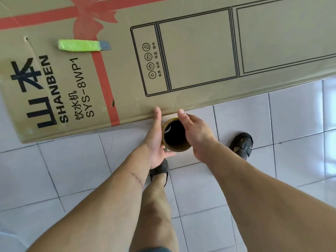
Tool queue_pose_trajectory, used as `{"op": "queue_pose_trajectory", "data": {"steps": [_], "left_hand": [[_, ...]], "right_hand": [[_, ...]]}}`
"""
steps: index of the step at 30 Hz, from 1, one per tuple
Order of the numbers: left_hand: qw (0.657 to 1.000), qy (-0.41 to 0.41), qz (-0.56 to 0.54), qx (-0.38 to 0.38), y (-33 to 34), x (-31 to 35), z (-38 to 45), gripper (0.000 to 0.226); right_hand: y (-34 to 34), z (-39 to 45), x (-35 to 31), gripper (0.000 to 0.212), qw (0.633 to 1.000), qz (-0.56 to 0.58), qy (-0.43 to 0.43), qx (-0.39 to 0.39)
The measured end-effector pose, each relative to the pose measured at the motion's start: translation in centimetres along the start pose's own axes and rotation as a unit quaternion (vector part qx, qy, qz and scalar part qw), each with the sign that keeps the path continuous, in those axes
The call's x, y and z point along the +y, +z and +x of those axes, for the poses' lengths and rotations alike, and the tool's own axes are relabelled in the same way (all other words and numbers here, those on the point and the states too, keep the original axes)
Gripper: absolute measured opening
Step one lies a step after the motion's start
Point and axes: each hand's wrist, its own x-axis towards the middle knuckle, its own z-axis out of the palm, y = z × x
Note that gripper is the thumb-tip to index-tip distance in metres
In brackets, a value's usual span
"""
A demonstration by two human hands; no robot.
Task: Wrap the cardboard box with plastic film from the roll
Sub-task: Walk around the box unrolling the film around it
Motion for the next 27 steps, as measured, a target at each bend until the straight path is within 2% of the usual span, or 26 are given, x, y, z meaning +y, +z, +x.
{"op": "queue_pose_trajectory", "data": {"steps": [1, 2, 4, 5, 6, 10, 12, 14, 17, 19, 22, 25, 27], "left_hand": [[1.000, 0.007, 0.017, 0.009, 0.4, 0.0, -0.1, 0.130], [0.999, 0.024, 0.032, 0.025, 0.8, 0.2, -0.1, 0.118], [0.996, 0.053, 0.046, 0.058, 0.9, 0.8, 0.4, 0.095], [0.996, 0.053, 0.046, 0.057, 0.9, 1.1, 0.7, 0.099], [0.997, 0.047, 0.040, 0.046, 0.9, 1.2, 0.8, 0.108], [0.999, 0.031, -0.016, 0.005, 2.1, 0.0, 1.2, 0.120], [0.999, 0.020, -0.045, -0.002, 2.5, -0.9, 1.5, 0.124], [0.999, 0.025, -0.025, 0.030, 3.1, -1.0, 1.4, 0.131], [0.993, 0.066, 0.030, 0.089, 4.2, -0.6, 1.4, 0.115], [0.997, 0.051, 0.019, 0.054, 5.1, -0.2, 1.1, 0.111], [0.999, 0.027, -0.027, 0.027, 6.5, -0.2, 1.3, 0.108], [0.999, 0.017, -0.015, 0.026, 7.6, -1.0, 1.3, 0.108], [0.997, 0.037, 0.028, 0.059, 8.4, -1.1, 1.1, 0.120]], "right_hand": [[-0.5, 0.2, 0.1, 0.042, 1.000, -0.009, 0.005, -0.002], [-0.7, 0.2, 0.0, 0.046, 1.000, -0.016, 0.015, -0.009], [-0.4, -0.4, 0.1, 0.074, 0.999, -0.007, 0.037, -0.034], [-0.4, -0.3, 0.3, 0.086, 0.998, 0.011, 0.046, -0.040], [-0.3, -0.3, 0.5, 0.087, 0.998, 0.026, 0.048, -0.041], [-1.8, -0.1, 0.4, 0.059, 0.999, -0.002, 0.021, -0.034], [-2.8, 0.3, 0.4, 0.062, 0.999, -0.022, 0.021, -0.041], [-3.4, 0.4, 0.5, 0.071, 0.998, -0.020, 0.025, -0.052], [-4.3, 0.5, 1.3, 0.068, 0.996, 0.017, 0.019, -0.080], [-4.8, 0.5, 1.9, 0.071, 0.996, 0.033, 0.014, -0.084], [-6.0, 0.8, 2.0, 0.087, 0.997, 0.012, -0.006, -0.081], [-7.6, 1.3, 0.8, 0.074, 0.997, -0.032, -0.020, -0.065], [-8.6, 1.7, 0.9, 0.077, 0.997, -0.039, -0.010, -0.065]]}}
